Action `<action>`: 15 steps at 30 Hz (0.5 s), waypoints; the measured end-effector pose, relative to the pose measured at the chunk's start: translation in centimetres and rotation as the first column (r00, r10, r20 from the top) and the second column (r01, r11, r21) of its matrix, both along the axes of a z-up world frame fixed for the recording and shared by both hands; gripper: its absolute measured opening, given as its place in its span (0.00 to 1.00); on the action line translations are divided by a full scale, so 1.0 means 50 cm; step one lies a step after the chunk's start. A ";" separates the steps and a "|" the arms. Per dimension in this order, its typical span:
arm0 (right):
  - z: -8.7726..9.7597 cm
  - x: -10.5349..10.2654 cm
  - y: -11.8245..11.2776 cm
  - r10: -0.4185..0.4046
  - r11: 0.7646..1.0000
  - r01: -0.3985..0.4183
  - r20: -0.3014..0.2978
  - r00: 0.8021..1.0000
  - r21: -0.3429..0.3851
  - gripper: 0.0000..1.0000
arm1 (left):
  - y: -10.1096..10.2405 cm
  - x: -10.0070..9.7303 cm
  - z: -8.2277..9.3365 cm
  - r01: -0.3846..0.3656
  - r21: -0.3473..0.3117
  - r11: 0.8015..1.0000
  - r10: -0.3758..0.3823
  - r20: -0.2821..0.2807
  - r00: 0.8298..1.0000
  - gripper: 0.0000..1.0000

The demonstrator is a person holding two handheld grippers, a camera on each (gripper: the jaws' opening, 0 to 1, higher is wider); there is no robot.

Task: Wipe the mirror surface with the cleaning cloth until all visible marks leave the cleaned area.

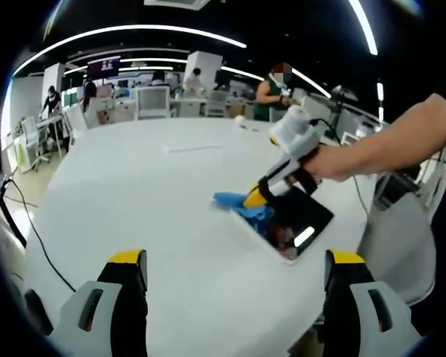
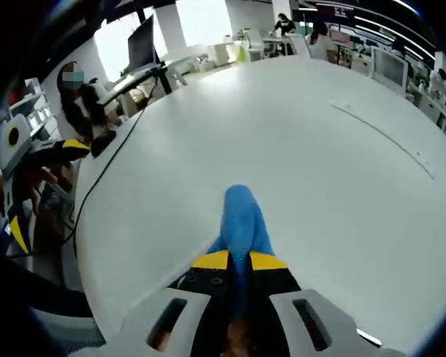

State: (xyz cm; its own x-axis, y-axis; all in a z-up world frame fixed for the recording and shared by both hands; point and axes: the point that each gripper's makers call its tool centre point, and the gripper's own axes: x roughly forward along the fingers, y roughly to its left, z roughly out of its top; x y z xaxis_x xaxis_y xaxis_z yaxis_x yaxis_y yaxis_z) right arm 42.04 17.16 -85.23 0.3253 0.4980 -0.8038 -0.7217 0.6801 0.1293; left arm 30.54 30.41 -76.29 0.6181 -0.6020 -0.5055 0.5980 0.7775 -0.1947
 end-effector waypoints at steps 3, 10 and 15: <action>0.000 0.000 0.000 0.003 1.000 -0.003 0.000 1.000 0.002 0.03 | -0.001 -0.001 0.000 0.000 -0.001 1.000 0.000 0.000 1.000 1.00; 0.000 -0.001 0.001 0.014 1.000 -0.014 0.001 1.000 0.002 0.03 | 0.004 -0.003 -0.002 -0.001 0.004 1.000 0.001 -0.003 1.000 1.00; 0.001 -0.002 0.001 0.027 1.000 -0.027 0.004 1.000 0.000 0.03 | 0.004 0.000 0.001 0.000 0.004 1.000 0.000 0.001 1.000 1.00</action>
State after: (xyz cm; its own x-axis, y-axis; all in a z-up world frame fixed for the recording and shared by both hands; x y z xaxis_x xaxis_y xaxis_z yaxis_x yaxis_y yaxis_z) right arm 41.93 17.20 -85.16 0.3154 0.5068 -0.8023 -0.7400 0.6606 0.1264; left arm 30.54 30.59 -76.23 0.6188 -0.5997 -0.5074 0.5981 0.7784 -0.1906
